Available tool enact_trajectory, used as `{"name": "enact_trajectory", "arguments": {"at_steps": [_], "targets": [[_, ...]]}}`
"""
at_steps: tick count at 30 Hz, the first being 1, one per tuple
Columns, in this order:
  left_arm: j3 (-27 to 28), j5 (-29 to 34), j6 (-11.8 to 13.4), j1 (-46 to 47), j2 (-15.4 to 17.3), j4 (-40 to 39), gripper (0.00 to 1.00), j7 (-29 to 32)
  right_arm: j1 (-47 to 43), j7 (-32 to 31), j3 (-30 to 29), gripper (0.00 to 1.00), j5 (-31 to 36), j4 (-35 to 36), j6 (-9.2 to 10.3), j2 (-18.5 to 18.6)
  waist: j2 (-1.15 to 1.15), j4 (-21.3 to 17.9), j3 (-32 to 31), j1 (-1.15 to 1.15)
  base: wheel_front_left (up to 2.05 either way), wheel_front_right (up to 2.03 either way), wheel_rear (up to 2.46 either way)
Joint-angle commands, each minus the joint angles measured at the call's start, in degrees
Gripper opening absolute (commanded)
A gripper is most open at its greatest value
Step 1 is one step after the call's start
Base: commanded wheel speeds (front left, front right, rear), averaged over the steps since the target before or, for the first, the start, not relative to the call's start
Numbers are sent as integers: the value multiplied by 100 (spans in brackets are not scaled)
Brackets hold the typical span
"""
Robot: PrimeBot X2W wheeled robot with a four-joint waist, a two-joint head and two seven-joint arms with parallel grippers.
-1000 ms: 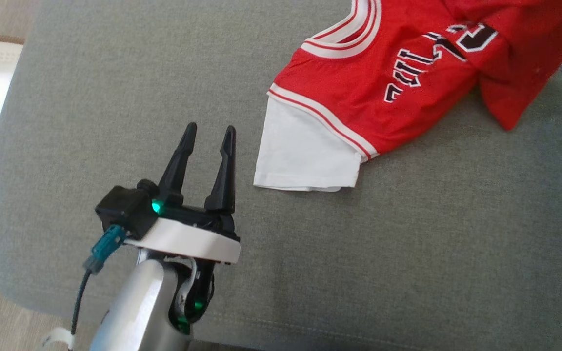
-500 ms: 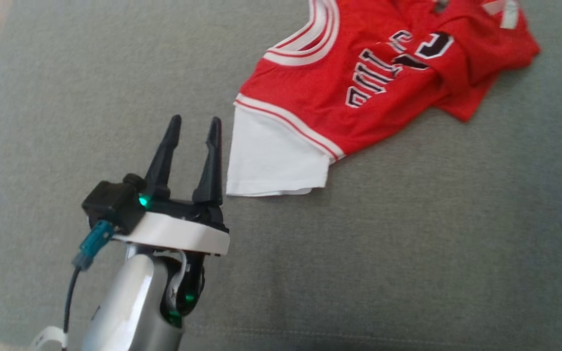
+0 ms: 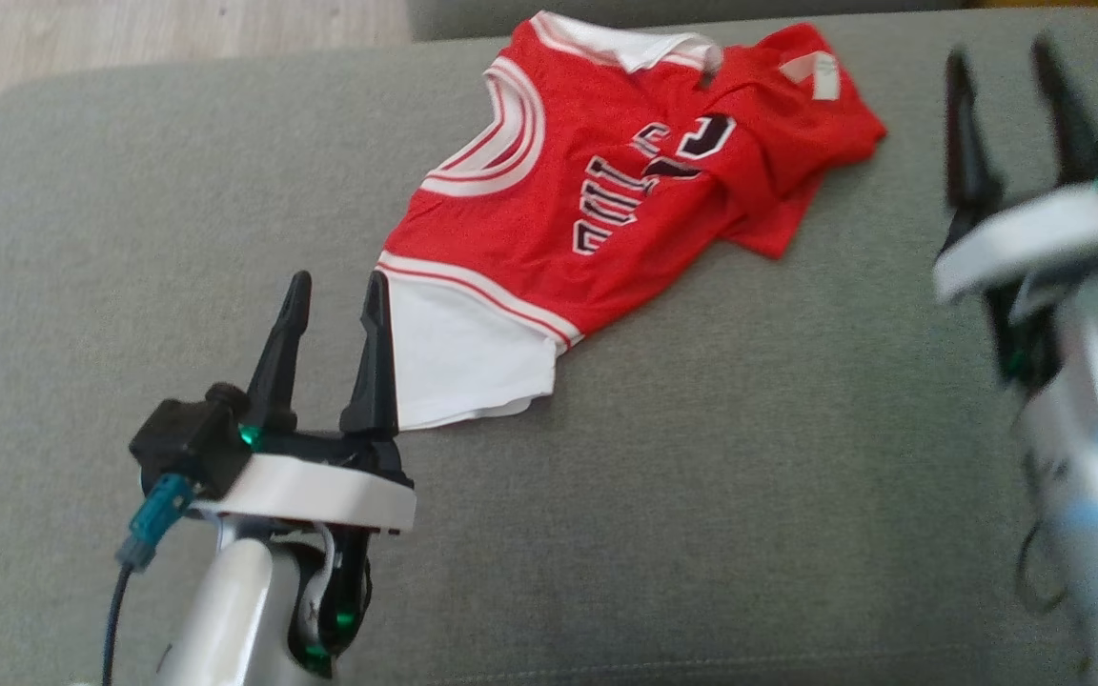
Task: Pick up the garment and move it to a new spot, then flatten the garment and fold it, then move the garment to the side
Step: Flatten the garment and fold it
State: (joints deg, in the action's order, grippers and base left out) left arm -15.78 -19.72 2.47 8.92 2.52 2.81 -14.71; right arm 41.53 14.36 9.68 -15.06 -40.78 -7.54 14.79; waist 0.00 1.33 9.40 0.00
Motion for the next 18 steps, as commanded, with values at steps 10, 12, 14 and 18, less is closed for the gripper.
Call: {"name": "enact_trajectory", "arguments": {"at_steps": [10, 12, 14, 18], "targets": [[183, 125, -60, 30, 36, -246, 100, -29, -2089, -65, -759, 100, 509, 1621, 5, -1069, 0, -218, -148, 0, 0, 0, 0], [149, 131, -75, 62, 36, -250, 100, -29, -2229, -193, -794, 100, 601, 1758, 5, -1123, 0, -184, -80, 0, 0, 0, 0], [113, 128, -82, 105, 36, -254, 100, -29, -2278, -329, -826, 100, 668, 1834, 5, -1152, 0, -131, -1, 0, 0, 0, 0], [44, 124, -88, 184, 36, -232, 100, -29, -2156, -634, -958, 100, 735, 1752, 5, -1179, 0, 38, 179, 0, 0, 0, 0]]}}
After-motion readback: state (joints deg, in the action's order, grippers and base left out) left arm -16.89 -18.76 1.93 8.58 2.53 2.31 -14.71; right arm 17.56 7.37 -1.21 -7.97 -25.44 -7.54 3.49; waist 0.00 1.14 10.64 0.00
